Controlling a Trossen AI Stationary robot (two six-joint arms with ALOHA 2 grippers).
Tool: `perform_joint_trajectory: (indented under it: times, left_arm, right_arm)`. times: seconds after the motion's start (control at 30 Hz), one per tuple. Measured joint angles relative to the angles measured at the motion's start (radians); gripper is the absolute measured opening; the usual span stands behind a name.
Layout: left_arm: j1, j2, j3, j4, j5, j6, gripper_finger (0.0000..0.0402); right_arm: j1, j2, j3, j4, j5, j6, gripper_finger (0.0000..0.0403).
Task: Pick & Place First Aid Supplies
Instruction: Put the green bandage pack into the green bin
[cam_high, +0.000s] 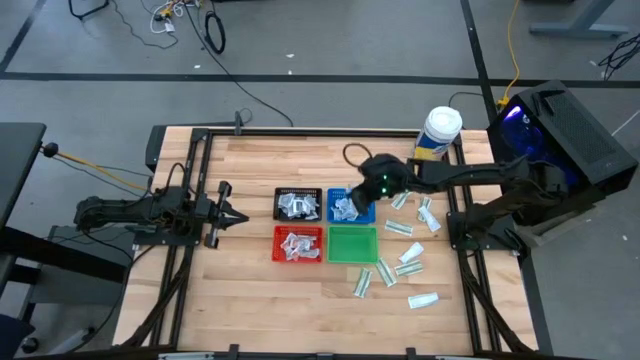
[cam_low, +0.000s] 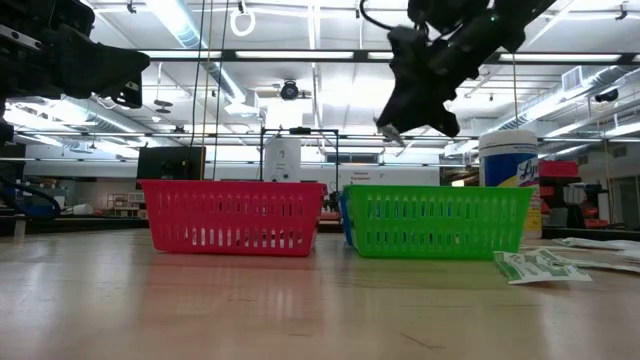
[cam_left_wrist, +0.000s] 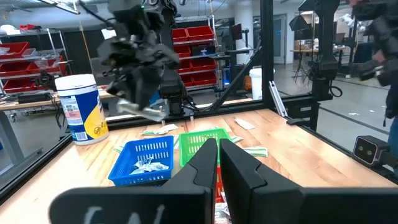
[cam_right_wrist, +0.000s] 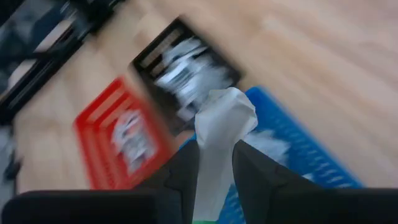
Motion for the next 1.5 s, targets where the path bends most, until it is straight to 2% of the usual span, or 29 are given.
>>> perform_joint_trajectory:
  times: [0.23, 0.47, 0.57, 0.7, 0.87, 1.3, 1.5]
  left_arm:
    - [0.0, 0.0, 0.0, 0.0, 0.0, 0.0, 0.0025]
    - [0.0, 0.0, 0.0, 0.0, 0.0, 0.0, 0.0025]
    - [0.0, 0.0, 0.0, 0.0, 0.0, 0.0, 0.0025]
    - [0.0, 0.0, 0.0, 0.0, 0.0, 0.0, 0.0025]
    - [0.0, 0.0, 0.0, 0.0, 0.0, 0.0, 0.0025]
    - [0.0, 0.0, 0.0, 0.0, 0.0, 0.0, 0.0025]
    - [0.0, 0.0, 0.0, 0.0, 0.0, 0.0, 0.0025]
  right_arm:
    - [0.155, 0.0, 0.0, -0.001, -0.042, -0.133, 0.01]
    - [0.278, 0.0, 0.0, -0.001, -0.04, -0.342, 0.01]
    - [0.313, 0.0, 0.0, -0.001, -0.002, -0.391, 0.01]
    - [0.328, 0.0, 0.0, -0.001, 0.09, -0.45, 0.01]
    - [0.328, 0.004, 0.0, 0.003, 0.135, -0.496, 0.01]
    - [0.329, 0.117, 0.0, 0.024, 0.136, -0.489, 0.0105]
    - [0.342, 0.129, 0.001, 0.017, 0.136, -0.486, 0.0115]
